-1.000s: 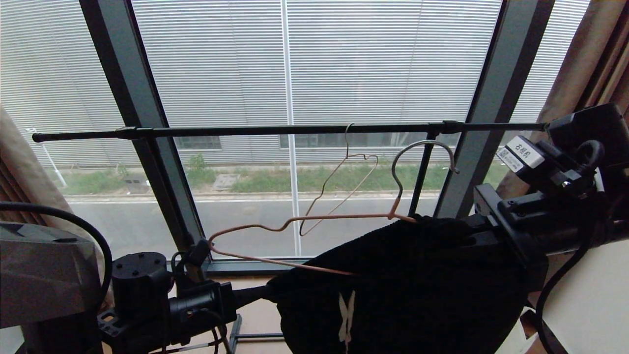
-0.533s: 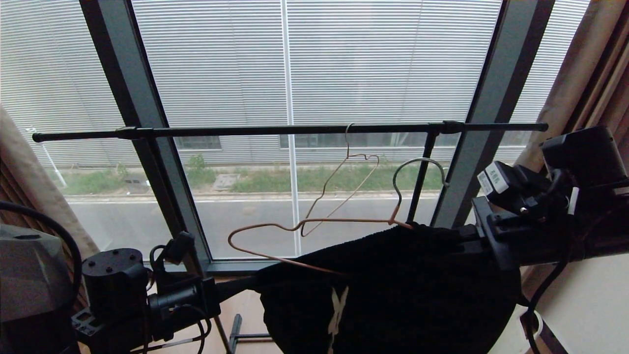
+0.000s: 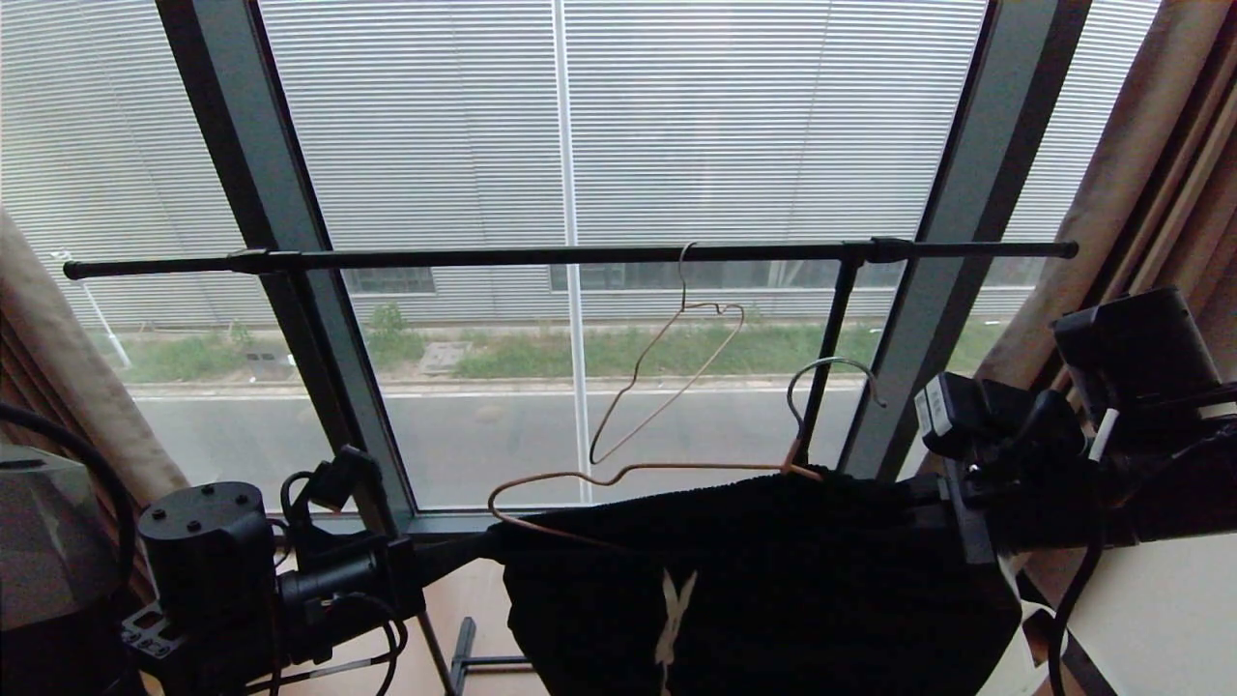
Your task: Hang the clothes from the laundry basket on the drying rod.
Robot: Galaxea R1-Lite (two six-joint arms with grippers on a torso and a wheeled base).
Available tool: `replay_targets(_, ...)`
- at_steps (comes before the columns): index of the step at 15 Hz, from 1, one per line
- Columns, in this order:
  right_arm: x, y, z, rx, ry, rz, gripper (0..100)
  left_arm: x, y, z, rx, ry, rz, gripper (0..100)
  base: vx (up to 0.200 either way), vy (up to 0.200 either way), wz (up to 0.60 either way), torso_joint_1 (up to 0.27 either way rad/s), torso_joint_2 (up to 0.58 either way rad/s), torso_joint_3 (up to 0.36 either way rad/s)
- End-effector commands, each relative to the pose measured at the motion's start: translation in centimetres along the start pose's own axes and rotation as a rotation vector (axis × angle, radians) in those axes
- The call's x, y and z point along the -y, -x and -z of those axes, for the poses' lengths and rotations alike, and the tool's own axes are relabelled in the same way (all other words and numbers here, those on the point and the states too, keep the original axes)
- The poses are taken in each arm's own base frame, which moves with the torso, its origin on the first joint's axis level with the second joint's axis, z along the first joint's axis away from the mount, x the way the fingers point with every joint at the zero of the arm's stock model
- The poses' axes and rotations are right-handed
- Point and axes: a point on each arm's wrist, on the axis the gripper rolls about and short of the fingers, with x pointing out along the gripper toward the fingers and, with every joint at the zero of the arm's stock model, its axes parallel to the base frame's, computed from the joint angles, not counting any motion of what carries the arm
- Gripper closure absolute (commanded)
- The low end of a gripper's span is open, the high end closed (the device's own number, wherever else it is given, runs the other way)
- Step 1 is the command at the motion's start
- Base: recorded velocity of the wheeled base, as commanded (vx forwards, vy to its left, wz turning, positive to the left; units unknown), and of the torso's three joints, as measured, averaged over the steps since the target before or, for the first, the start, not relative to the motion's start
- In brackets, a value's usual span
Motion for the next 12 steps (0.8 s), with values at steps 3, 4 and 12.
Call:
replay_targets(3, -0.4, -0.3, 0.8, -0.069, -0.012, 0.028, 100, 0.4, 0.2, -0.2, 0.011, -0.012, 0.01, 100, 0.0, 0.0, 0.0, 0.0, 0.0, 0.0)
replay_targets(4, -0.7, -0.6, 1.2, -0.11, -0.002, 0.047, 100, 0.4, 0.2, -0.3, 0.015, -0.013, 0.009, 100, 0.0, 0.0, 0.0, 0.0, 0.0, 0.0)
replay_targets(12, -0.8, -1.8, 1.4, -0.235, 0.016, 0.119, 100, 1.1, 0.5, -0.8, 0.04, -0.092, 0.029, 100, 0.0, 0.0, 0.0, 0.0, 0.0, 0.0)
